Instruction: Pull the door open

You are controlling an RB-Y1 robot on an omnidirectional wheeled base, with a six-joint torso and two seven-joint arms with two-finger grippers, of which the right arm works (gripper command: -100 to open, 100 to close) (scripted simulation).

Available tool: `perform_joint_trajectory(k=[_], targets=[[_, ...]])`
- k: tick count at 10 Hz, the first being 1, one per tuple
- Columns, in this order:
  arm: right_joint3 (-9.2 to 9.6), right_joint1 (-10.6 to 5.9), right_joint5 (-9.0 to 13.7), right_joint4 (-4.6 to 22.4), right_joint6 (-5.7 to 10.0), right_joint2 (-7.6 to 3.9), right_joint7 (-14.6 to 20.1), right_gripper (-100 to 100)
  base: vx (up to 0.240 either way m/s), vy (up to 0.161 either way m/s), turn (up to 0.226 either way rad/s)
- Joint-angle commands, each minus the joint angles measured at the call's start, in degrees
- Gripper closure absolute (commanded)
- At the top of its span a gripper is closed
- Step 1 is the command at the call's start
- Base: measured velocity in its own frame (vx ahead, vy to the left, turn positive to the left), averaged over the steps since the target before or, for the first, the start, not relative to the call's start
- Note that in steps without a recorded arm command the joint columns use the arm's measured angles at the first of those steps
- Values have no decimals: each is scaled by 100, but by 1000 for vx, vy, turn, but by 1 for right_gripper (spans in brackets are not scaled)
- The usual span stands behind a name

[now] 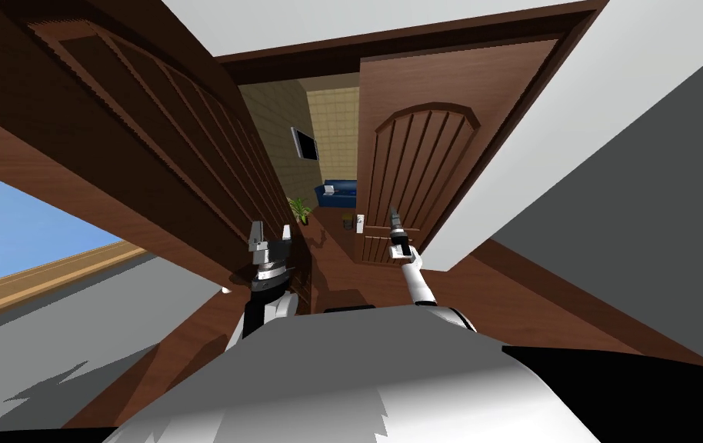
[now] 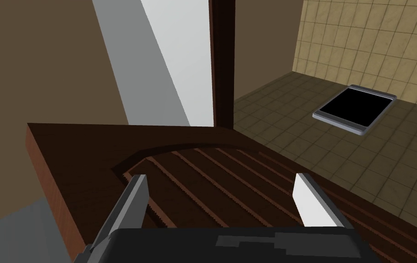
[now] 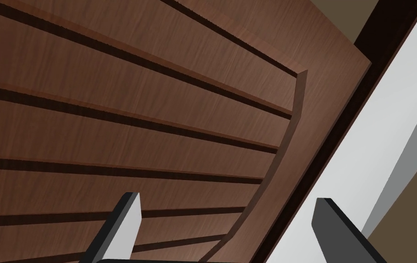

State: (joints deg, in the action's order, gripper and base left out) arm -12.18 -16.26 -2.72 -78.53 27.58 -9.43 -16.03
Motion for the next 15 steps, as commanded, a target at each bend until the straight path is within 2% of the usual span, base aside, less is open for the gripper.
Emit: perform_joint_trajectory(k=[1,4,8,12,15], targets=[[-115,-86,5,175,0,22,-31,-100,9,34,84],[-248,-205,14,404,13,32,-56,-100,7,21,52],[-605,-446,38,939,43,77,-106,-100,18,22,91],[-838,-598,55,1283,63,107,-138,-100,20,16,65],[-1112,-738,74,1651,85,164,-166,-100,22,9,96]])
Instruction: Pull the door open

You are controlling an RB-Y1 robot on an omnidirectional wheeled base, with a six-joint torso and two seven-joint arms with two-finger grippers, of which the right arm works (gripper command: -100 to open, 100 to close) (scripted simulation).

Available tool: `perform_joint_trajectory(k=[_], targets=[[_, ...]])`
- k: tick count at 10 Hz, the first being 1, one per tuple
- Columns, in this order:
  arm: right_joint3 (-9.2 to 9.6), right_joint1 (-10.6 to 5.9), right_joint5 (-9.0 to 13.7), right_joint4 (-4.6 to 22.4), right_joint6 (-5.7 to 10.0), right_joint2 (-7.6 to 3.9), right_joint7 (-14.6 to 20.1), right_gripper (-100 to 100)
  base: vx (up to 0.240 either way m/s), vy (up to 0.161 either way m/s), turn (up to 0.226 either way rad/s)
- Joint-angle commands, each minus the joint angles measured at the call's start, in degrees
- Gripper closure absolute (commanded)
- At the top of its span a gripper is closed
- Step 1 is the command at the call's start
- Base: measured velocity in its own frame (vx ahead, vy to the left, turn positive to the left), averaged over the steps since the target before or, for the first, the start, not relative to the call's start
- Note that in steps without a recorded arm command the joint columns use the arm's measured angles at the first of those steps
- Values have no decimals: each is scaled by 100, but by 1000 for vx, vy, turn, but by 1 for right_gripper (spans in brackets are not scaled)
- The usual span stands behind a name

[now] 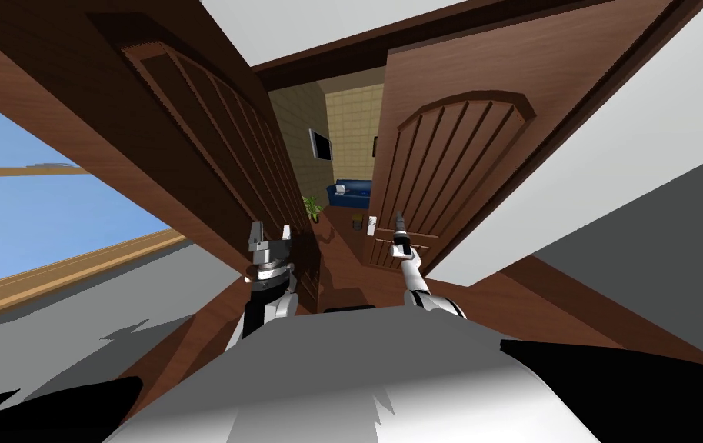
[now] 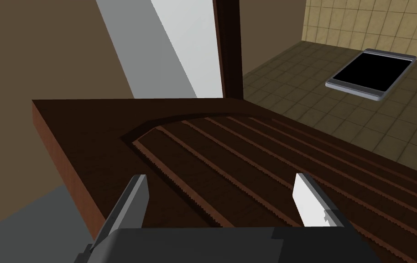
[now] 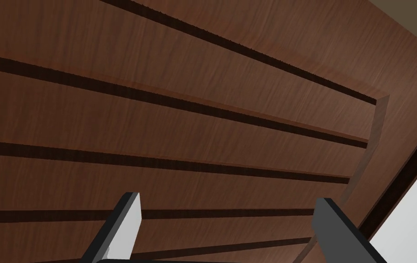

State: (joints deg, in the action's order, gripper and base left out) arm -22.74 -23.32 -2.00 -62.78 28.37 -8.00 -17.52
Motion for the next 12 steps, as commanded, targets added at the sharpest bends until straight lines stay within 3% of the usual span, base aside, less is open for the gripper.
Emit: perform_joint_trajectory(k=[1,10,12], targets=[[-139,-73,7,187,13,39,-25,-100,22,2,75],[-766,-353,51,982,61,216,-80,-100,15,-2,71],[-1008,-450,67,1278,80,298,-100,-100,13,-7,98]])
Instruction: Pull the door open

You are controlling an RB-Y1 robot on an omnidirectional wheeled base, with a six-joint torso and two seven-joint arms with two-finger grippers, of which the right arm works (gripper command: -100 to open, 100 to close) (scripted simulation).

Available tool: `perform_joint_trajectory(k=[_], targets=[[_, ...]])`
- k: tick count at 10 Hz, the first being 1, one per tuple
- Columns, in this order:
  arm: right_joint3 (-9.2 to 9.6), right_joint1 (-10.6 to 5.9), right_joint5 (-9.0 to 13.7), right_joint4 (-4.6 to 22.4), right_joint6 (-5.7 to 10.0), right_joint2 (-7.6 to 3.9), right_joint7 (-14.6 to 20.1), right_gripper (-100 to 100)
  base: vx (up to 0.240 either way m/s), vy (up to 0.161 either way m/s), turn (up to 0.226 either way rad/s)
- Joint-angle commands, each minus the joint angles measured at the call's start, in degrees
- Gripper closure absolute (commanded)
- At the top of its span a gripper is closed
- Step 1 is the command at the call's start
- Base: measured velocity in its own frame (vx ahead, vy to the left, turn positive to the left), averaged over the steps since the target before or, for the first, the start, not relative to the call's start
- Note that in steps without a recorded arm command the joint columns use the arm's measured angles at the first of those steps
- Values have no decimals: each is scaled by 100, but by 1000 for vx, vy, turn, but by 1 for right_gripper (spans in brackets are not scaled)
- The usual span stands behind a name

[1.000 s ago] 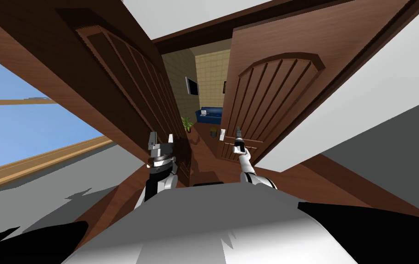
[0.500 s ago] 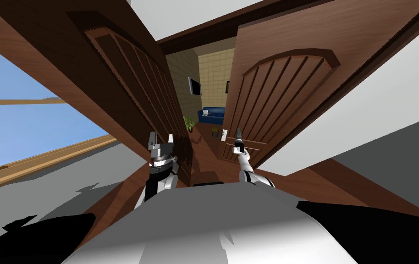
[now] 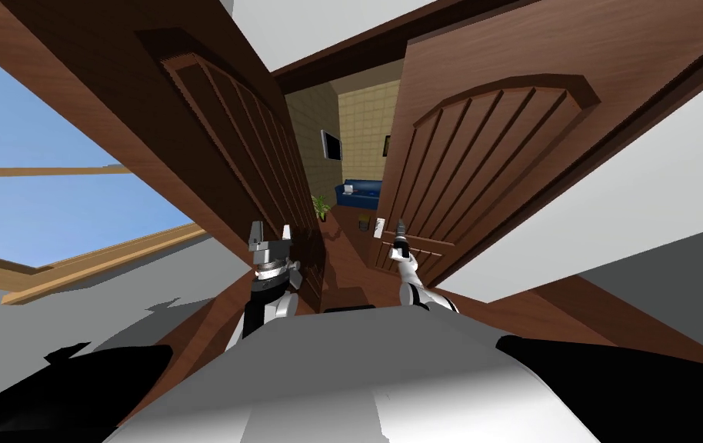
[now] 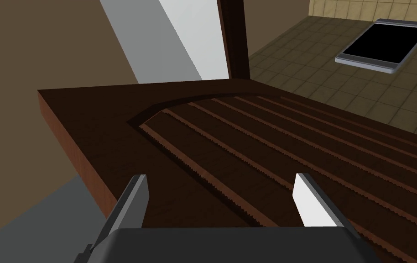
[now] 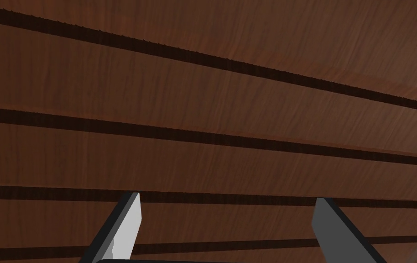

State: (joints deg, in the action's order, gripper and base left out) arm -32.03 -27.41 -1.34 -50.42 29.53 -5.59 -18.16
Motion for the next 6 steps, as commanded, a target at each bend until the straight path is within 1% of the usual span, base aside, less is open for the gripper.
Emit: perform_joint_trajectory(k=[1,2,4,6], targets=[[-175,-73,8,150,-28,105,-42,-100,13,-7,108],[-224,-90,11,204,-24,129,-45,-100,9,-5,65],[-466,-172,28,475,-5,250,-62,-100,10,-7,107],[-666,-237,41,693,12,363,-76,-100,11,-5,94]])
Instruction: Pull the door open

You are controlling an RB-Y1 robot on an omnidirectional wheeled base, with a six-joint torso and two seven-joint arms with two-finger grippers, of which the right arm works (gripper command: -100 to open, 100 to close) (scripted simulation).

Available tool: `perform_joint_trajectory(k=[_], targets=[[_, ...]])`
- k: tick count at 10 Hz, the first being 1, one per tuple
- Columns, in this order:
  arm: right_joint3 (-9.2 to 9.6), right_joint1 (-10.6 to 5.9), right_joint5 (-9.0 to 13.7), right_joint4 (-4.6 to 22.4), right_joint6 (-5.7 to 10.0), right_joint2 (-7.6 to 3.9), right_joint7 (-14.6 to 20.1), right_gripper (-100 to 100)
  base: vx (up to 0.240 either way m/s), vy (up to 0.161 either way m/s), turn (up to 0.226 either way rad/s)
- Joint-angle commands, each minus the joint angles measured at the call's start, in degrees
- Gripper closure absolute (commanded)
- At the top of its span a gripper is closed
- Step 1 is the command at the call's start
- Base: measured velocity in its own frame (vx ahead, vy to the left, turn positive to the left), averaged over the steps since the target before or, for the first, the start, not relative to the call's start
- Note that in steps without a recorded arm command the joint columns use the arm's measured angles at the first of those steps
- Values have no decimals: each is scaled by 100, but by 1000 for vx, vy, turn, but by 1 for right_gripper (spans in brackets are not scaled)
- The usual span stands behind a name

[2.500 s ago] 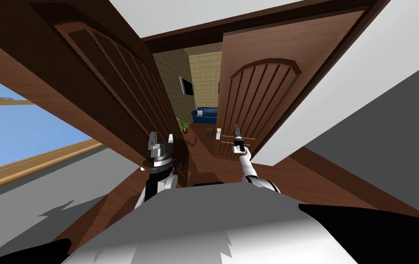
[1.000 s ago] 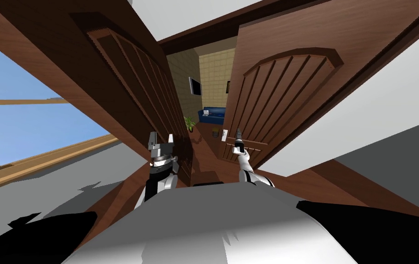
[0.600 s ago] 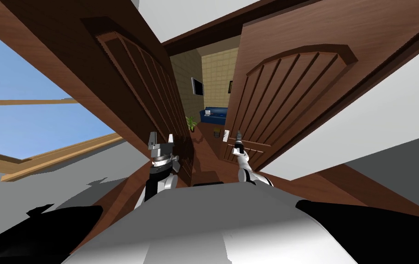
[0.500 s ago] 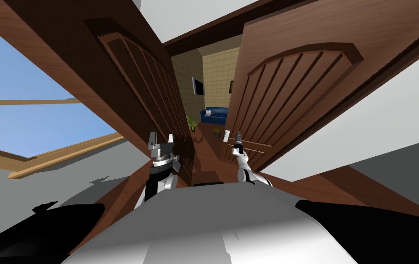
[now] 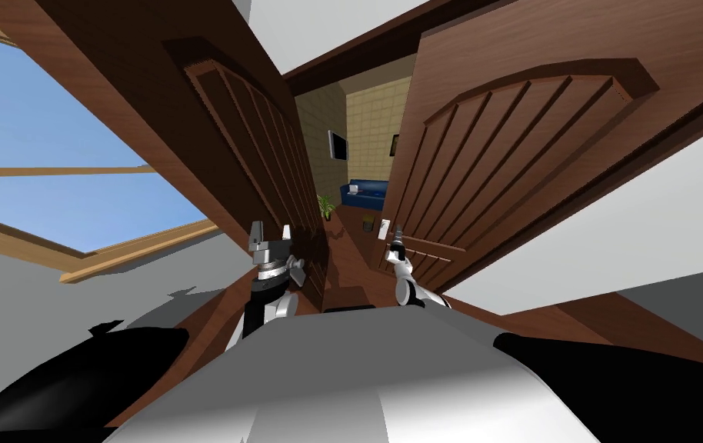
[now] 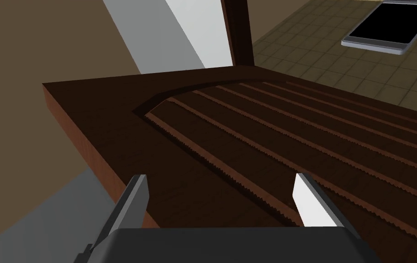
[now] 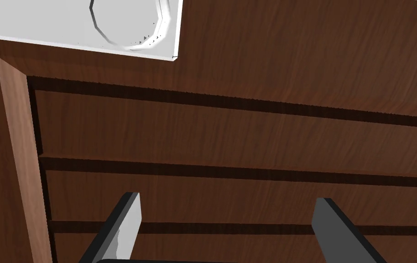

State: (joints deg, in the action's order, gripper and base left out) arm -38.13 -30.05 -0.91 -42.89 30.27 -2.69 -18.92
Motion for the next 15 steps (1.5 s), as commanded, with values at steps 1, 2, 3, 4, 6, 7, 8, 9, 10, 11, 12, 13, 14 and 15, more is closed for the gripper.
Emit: perform_joint_trajectory(k=[1,2,3,4,6,7,8,9,10,11,12,13,14,15], targets=[[-168,-7,6,55,-52,153,-7,-100,11,9,97],[-281,-40,14,170,-42,233,-14,-100,11,17,110],[-393,-73,21,284,-32,313,-22,-100,10,22,114],[-393,-73,21,284,-32,313,-22,-100,6,16,29],[-507,-103,29,401,-23,422,-27,-100,2,20,39],[-545,-112,32,441,-21,461,-29,-100,3,44,55],[-526,-126,32,418,-34,432,-43,-100,2,20,5],[-587,-86,93,511,8,251,-6,-100,7,5,182],[-613,-63,121,547,23,168,15,-100,17,-2,238],[-643,-37,154,588,39,75,40,-100,27,-9,155],[-643,-37,154,588,39,75,40,-100,20,-12,19],[-713,24,231,684,79,-130,98,-100,36,-6,230],[-751,58,273,737,100,-238,130,-100,53,-18,298],[-832,129,361,847,145,-458,196,-100,90,-27,341]])
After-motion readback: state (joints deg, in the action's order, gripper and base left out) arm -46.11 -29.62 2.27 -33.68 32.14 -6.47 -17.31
